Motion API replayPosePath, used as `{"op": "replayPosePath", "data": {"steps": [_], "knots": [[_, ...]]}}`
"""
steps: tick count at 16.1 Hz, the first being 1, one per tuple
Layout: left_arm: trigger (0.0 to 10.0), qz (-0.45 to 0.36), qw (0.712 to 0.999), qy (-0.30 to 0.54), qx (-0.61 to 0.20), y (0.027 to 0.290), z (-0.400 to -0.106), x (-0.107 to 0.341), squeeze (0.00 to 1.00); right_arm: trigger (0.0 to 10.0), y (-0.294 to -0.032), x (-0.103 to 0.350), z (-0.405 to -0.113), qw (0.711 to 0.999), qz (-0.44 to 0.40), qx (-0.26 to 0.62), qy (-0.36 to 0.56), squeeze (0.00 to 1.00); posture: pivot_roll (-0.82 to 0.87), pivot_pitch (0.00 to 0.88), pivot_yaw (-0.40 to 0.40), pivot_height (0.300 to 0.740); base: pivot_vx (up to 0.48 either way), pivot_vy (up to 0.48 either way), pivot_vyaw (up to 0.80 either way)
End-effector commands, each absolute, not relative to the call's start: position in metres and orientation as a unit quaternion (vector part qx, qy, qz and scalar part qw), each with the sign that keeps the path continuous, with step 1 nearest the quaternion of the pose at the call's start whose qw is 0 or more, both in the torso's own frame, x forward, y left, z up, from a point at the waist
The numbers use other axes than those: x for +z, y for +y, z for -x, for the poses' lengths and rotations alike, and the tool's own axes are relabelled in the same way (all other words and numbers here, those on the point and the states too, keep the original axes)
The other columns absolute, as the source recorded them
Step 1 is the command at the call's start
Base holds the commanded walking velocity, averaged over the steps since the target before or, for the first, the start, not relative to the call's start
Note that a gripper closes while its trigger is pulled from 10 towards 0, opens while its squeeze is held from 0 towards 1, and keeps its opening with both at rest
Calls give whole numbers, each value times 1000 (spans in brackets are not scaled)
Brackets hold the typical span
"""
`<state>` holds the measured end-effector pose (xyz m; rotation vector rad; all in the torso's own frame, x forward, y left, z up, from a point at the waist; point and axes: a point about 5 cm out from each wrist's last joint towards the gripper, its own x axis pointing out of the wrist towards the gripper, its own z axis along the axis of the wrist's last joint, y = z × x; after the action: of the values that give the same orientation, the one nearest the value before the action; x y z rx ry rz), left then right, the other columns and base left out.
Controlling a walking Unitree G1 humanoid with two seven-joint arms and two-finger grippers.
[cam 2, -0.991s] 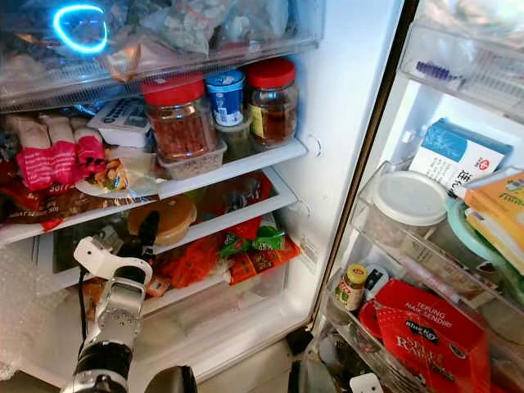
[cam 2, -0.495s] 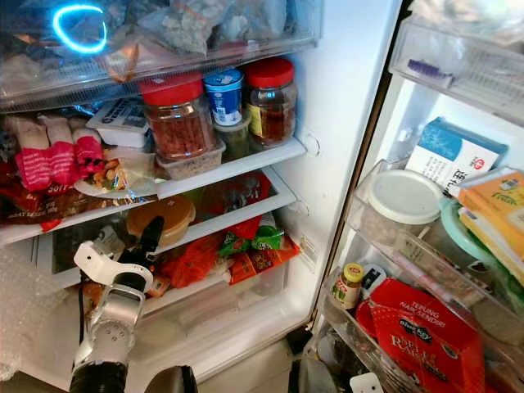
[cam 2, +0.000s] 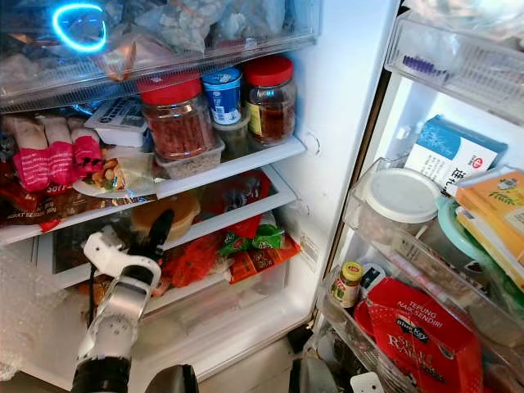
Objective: Restocking fridge
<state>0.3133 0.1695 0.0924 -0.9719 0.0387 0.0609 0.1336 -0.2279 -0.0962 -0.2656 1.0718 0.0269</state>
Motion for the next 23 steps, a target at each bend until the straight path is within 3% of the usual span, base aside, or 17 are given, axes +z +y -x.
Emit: {"op": "replayPosePath", "data": {"steps": [1, 12, 23], "knots": [[10000, 470, 882, 24, 26, 166, -318, 91, 0, 10000, -220, -97, -135, 853, 120, 23, 507, 0, -124, 18, 15, 611, 0, 0, 0], [10000, 457, 889, 33, -17, 144, -350, 94, 0, 10000, -222, -96, -137, 853, 122, 22, 507, 0, -130, 15, 5, 611, 0, 0, 0], [10000, 410, 912, 2, -29, 154, -323, 95, 0, 10000, -221, -98, -134, 852, 119, 25, 509, 0, -112, 24, 17, 611, 0, 0, 0]]}}
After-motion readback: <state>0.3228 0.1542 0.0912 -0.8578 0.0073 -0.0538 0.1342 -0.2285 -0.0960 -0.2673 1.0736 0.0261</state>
